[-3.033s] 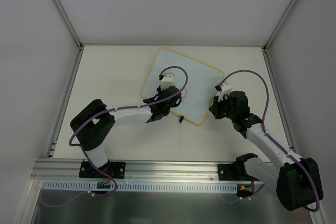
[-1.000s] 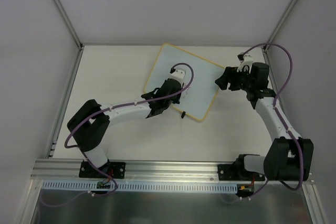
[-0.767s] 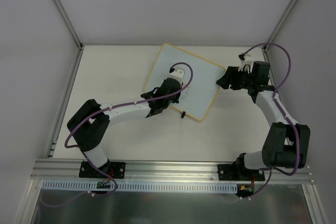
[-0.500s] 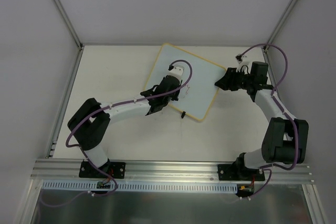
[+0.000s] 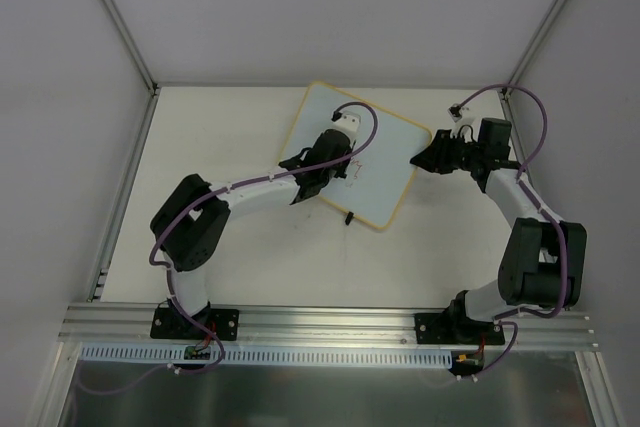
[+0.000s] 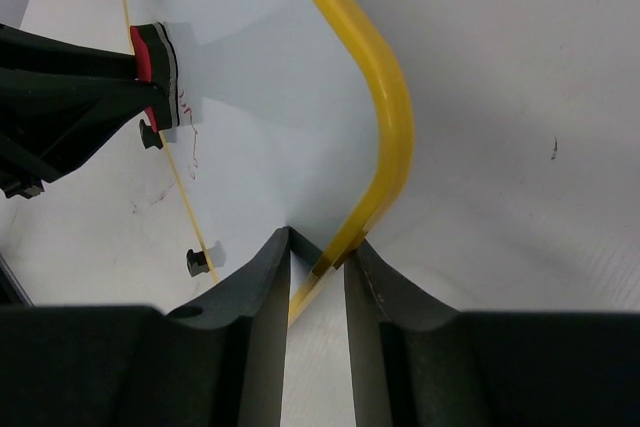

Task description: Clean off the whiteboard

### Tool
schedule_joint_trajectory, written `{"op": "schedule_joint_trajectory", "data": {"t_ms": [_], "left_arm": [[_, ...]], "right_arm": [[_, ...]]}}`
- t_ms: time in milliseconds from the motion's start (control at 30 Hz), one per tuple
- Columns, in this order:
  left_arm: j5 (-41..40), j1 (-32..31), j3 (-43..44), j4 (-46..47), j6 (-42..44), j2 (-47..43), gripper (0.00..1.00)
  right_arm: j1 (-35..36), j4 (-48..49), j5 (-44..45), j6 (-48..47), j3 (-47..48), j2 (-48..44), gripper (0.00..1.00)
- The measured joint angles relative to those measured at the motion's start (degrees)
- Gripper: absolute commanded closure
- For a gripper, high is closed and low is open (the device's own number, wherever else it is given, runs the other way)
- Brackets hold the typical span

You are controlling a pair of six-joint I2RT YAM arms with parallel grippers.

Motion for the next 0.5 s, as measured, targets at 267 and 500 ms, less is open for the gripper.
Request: {"op": "schedule_joint_trajectory", "data": {"t_ms": [267, 500], "left_arm": [[-0.2, -1.3, 2.1, 1.2, 1.9, 1.7, 1.00], [2.4, -7.5, 2.3, 4.6, 2.4, 3.5, 1.00]], "right_arm": [[-0.1, 0.2, -0.1, -0.2, 0.0, 0.2, 1.00], [-0.1, 0.2, 0.0, -0.5, 0.0, 0.2, 1.00]]}}
